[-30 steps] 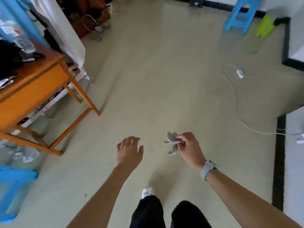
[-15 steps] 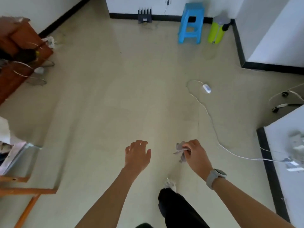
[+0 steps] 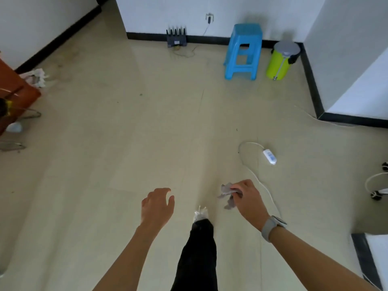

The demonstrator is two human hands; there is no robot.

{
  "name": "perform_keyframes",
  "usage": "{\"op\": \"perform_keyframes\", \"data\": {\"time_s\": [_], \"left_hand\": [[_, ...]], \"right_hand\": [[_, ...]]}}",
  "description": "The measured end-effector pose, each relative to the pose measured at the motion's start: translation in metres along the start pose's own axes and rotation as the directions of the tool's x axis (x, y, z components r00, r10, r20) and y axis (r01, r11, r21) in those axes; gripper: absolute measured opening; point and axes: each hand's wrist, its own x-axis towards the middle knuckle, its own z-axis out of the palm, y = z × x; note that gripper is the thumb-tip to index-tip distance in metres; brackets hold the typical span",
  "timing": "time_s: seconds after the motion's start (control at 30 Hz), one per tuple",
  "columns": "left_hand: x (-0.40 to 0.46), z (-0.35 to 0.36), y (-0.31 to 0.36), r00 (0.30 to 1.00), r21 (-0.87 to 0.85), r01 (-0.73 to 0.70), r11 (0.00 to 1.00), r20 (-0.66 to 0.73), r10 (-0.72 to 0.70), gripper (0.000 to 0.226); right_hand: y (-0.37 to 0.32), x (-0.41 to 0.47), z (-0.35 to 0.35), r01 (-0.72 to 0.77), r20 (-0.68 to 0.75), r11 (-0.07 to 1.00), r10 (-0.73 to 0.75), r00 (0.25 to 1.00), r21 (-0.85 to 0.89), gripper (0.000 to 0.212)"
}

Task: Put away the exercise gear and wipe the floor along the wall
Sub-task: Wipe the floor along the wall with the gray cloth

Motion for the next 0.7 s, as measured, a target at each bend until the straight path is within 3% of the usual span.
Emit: {"op": "perform_keyframes", "data": {"time_s": [0.2, 0.4, 0.7], "left_hand": [[0.227, -0.088, 0.122, 0.975, 0.049, -0.213, 0.976, -0.052, 0.216, 0.038], [0.403, -0.129, 0.253, 0.897, 0.09, -0.434, 0.897, -0.05, 0.439, 0.039], [0.664, -0.177, 0.409, 0.912, 0.086, -0.407, 0.909, -0.021, 0.41, 0.039]], "right_hand": [[-0.031, 0.202, -0.071, -0.111, -0.118, 0.993, 0.114, 0.987, 0.031, 0.022], [-0.025, 0.372, -0.15, -0.095, -0.263, 0.994, 0.106, 0.959, 0.054, 0.022], [0.005, 0.681, -0.252, -0.033, -0.363, 0.994, 0.07, 0.929, 0.106, 0.02]]}}
